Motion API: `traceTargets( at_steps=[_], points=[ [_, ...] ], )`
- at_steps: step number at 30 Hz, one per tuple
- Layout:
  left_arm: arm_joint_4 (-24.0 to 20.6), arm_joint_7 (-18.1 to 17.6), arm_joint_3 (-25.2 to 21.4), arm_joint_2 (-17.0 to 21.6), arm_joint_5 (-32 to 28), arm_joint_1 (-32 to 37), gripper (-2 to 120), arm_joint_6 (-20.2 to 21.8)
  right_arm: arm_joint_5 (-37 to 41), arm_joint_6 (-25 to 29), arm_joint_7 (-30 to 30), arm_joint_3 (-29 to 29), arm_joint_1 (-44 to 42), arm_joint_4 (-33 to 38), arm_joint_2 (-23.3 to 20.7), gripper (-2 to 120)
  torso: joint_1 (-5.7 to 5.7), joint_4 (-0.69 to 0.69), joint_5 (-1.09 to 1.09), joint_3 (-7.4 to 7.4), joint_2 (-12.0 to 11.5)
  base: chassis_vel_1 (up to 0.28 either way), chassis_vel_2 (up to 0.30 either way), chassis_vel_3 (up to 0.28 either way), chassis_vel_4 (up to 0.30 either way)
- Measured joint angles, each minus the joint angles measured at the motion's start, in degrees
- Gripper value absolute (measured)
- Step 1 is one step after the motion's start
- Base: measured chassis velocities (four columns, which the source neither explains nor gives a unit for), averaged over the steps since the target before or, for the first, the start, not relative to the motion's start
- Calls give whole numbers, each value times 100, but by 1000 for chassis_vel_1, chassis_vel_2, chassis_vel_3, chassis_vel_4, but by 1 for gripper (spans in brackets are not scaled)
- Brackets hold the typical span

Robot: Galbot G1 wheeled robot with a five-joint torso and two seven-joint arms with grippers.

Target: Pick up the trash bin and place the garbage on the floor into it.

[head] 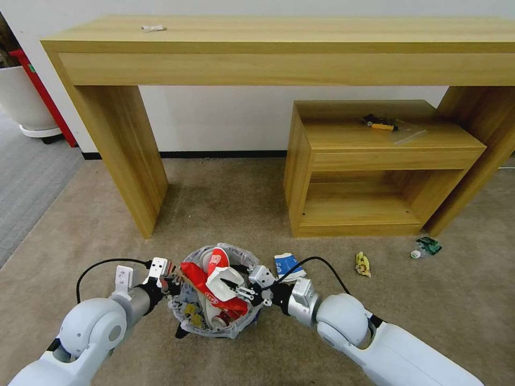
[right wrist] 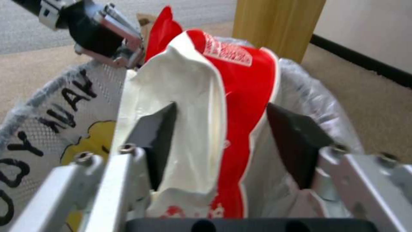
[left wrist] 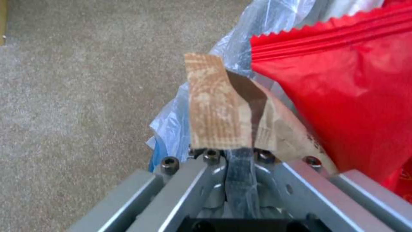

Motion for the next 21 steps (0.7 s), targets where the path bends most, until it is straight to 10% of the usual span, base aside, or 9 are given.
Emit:
traceTargets(
  at_steps=[12, 21],
  points=[
    [35, -10, -63, -64, -4, 23, 0, 0, 62, 40, 81, 158, -126, 139, -4, 99, -1, 0, 0, 0, 0, 0, 0, 0, 0],
    [191, -18, -314, -271, 42, 194, 0, 0, 289, 33, 750, 740, -326, 171, 117, 100, -1, 1, 0, 0, 0, 0, 0, 0, 0]
  ],
)
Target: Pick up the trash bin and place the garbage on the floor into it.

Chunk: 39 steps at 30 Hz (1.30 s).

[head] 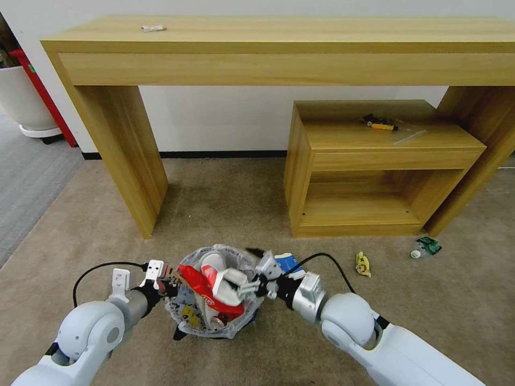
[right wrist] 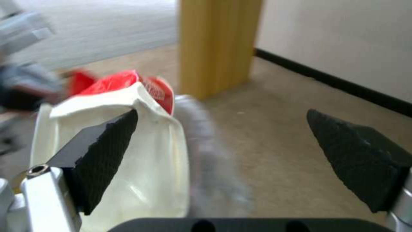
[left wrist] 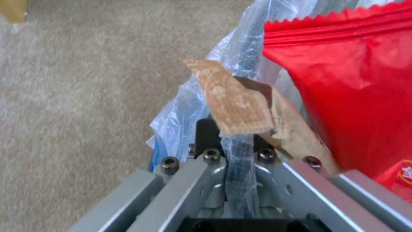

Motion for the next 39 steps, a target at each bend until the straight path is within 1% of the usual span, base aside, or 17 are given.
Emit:
traceTargets(
  at_steps=[3, 8, 12, 14, 15, 17, 21, 26, 31, 39],
  points=[
    [6, 6, -35, -53, 29, 63, 0, 0, 86, 1, 79, 186, -94, -53, 21, 100, 0, -2, 0, 0, 0, 0, 0, 0, 0],
    [-7, 6, 10, -75, 43, 44, 0, 0, 108, 4, 95, 171, -105, -119, 59, 100, 0, -1, 0, 0, 0, 0, 0, 0, 0],
    [-58, -4, 52, -60, 35, -19, 0, 0, 104, -6, 73, -48, -29, -255, 149, 100, 0, -1, 0, 0, 0, 0, 0, 0, 0],
    [-73, 13, 27, -45, 47, 5, 0, 0, 3, -20, -32, -391, 115, -384, 196, 100, 0, -1, 0, 0, 0, 0, 0, 0, 0],
    [-73, 13, 27, -45, 47, 5, 0, 0, 3, -20, -32, -391, 115, -384, 196, 100, 0, -1, 0, 0, 0, 0, 0, 0, 0],
    [-73, 21, 36, -51, 59, -9, 0, 0, -29, -54, -45, -577, 241, -447, 257, 100, 0, 0, 0, 0, 0, 0, 0, 0, 0],
    [-101, 58, 104, -61, 114, -41, 0, 0, -55, -119, -51, -767, 390, -537, 333, 100, 0, -1, 0, 0, 0, 0, 0, 0, 0],
    [-114, 75, 153, -68, 153, -65, 0, 0, -135, -185, -62, -888, 430, -550, 292, 100, 0, -1, 0, 0, 0, 0, 0, 0, 0],
    [-106, 82, 115, -49, 149, -62, 0, 0, -267, -235, -111, -826, 305, -353, 120, 100, 1, -2, 0, 0, 0, 0, 0, 0, 0],
    [-61, 58, 37, -41, 75, -105, 0, 0, -108, -284, -70, -673, 244, 187, -117, 100, 0, -1, 0, 0, 0, 0, 0, 0, 0]
  ],
)
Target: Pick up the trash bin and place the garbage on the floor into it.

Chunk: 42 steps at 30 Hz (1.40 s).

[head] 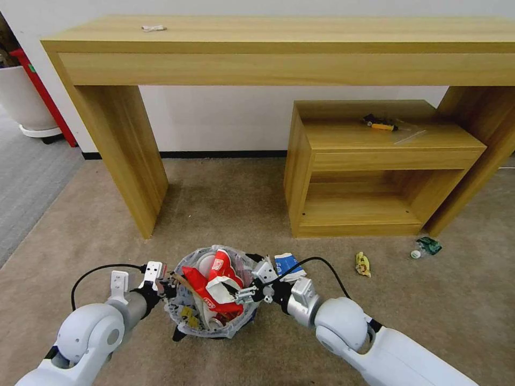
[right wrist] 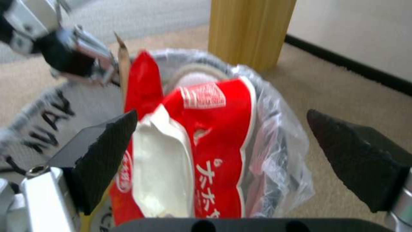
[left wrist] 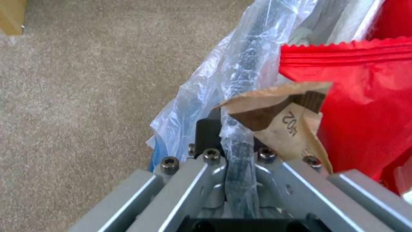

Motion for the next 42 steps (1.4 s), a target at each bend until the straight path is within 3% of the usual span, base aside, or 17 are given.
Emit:
traceTargets(
  at_steps=[10, 17, 18, 21, 24, 25, 27, 36, 42],
  points=[
    [91, -10, -196, -111, 13, 81, 0, 0, 343, 108, 410, 465, -290, 408, -15, 100, 0, 0, 0, 0, 0, 0, 0, 0, 0],
    [196, 177, -474, -196, 195, 226, 0, 0, 320, 373, 410, 1914, -1160, -35, 193, 100, 0, 1, 0, 0, 0, 0, 0, 0, 0],
    [196, 177, -474, -196, 195, 226, 0, 0, 320, 373, 410, 1914, -1160, -35, 193, 100, 0, 1, 0, 0, 0, 0, 0, 0, 0],
    [285, 315, -640, -195, 303, 259, 0, 0, 249, 472, 214, 2745, -1729, -226, 295, 100, 0, 0, 1, 0, 0, 0, 0, 0, 0],
    [312, 365, -676, -191, 336, 274, 0, 0, 222, 523, 176, 2986, -1923, -281, 332, 100, 0, -1, 0, 0, 0, 0, 0, 0, 0],
    [364, 442, -737, -183, 414, 325, 0, 0, 149, 652, 125, 3431, -2270, -381, 454, 100, 1, -1, 0, 0, 0, 0, 0, 0, 0],
    [380, 477, -778, -183, 447, 370, 0, 0, 37, 795, 57, 3736, -2523, -464, 599, 100, 0, 0, 0, 0, 0, 0, 0, 0, 0],
    [453, 611, -922, -196, 588, 387, 0, 0, -232, 1243, -219, 4639, -3248, -523, 1209, 100, 0, 0, 0, -1, 0, 0, 0, 0, 0],
    [522, 645, -941, -187, 623, 338, 0, 0, -218, 1424, -303, 4862, -3429, -544, 1304, 100, 0, 0, 0, 0, 0, 0, 0, 0, 0]
  ],
)
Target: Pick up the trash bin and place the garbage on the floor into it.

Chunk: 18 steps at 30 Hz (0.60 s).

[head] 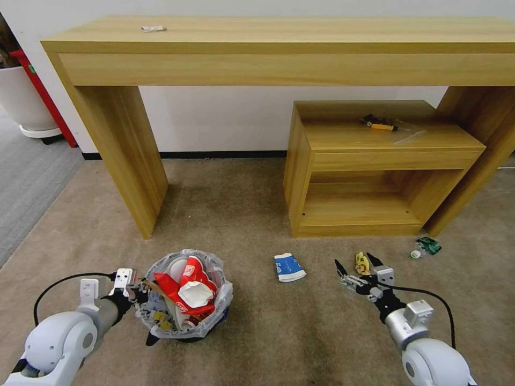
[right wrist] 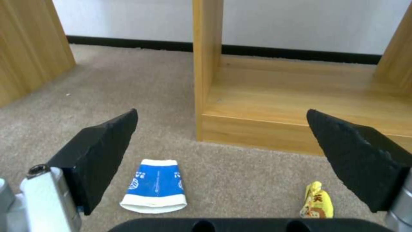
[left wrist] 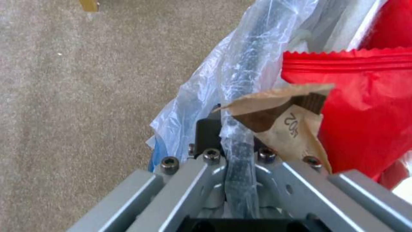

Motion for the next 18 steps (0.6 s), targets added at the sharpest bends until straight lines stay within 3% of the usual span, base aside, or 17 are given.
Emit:
traceTargets(
  at_steps=[8, 18],
  points=[
    [15, 4, 44, 4, 14, -43, 0, 0, -15, 135, -72, 88, -180, -16, 101, 100, 0, 0, 1, 0, 0, -46, 48, 50, -49],
    [-8, 0, 85, -18, 18, -55, 0, 0, -68, 171, -78, 33, -223, -70, 134, 100, 1, 0, -1, 2, 0, -153, 164, 170, -167]
  ],
)
